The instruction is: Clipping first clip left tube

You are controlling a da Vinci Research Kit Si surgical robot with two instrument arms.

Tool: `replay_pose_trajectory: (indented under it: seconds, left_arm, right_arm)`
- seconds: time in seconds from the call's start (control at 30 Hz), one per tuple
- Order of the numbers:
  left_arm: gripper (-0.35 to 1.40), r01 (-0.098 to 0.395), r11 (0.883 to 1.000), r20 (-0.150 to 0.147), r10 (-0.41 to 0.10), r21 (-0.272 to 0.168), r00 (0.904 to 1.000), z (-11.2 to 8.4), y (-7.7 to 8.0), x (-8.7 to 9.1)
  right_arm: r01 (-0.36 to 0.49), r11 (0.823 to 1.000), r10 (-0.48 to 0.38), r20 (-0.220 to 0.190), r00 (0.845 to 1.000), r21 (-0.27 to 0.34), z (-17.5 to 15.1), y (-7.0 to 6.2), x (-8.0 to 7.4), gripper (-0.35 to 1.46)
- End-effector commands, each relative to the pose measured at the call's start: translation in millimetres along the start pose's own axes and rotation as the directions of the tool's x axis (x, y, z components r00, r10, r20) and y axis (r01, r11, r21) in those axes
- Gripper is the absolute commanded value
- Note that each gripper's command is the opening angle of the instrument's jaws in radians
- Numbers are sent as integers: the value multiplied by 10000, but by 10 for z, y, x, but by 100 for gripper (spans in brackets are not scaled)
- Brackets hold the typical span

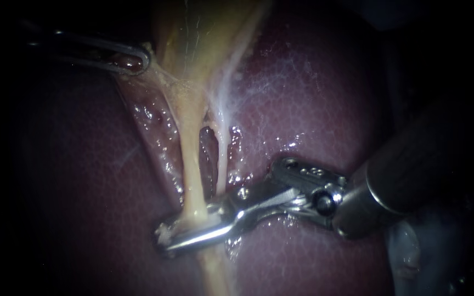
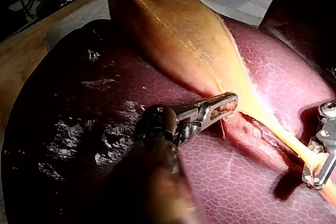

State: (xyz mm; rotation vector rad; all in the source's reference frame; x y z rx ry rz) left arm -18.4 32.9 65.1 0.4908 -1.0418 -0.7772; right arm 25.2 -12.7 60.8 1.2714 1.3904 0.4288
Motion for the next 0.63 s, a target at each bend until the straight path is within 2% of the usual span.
replay_pose_trajectory:
  seconds: [0.03, 0.17, 0.3, 0.63]
  left_arm:
    - [-35, 4, 10000, 2, -4, -2, 10000, 0, 0, 0]
    - [-35, 3, 10000, 1, -3, -1, 10000, 0, 0, 0]
    - [-35, 4, 10000, 1, -4, -1, 10000, 0, 0, 0]
    - [-35, 4, 10000, 1, -4, -1, 10000, 0, 0, 0]
  right_arm:
    - [-127, 9999, 127, 2, 9999, 15, 0, -1, 1, -35]
    - [-354, 9992, 352, -132, 9993, -195, 0, -1, 1, -35]
    - [-360, 9984, 370, 216, 9991, -428, 0, 0, 0, -35]
    - [-356, 9983, 365, 195, 9991, -468, -2, 3, -1, -35]
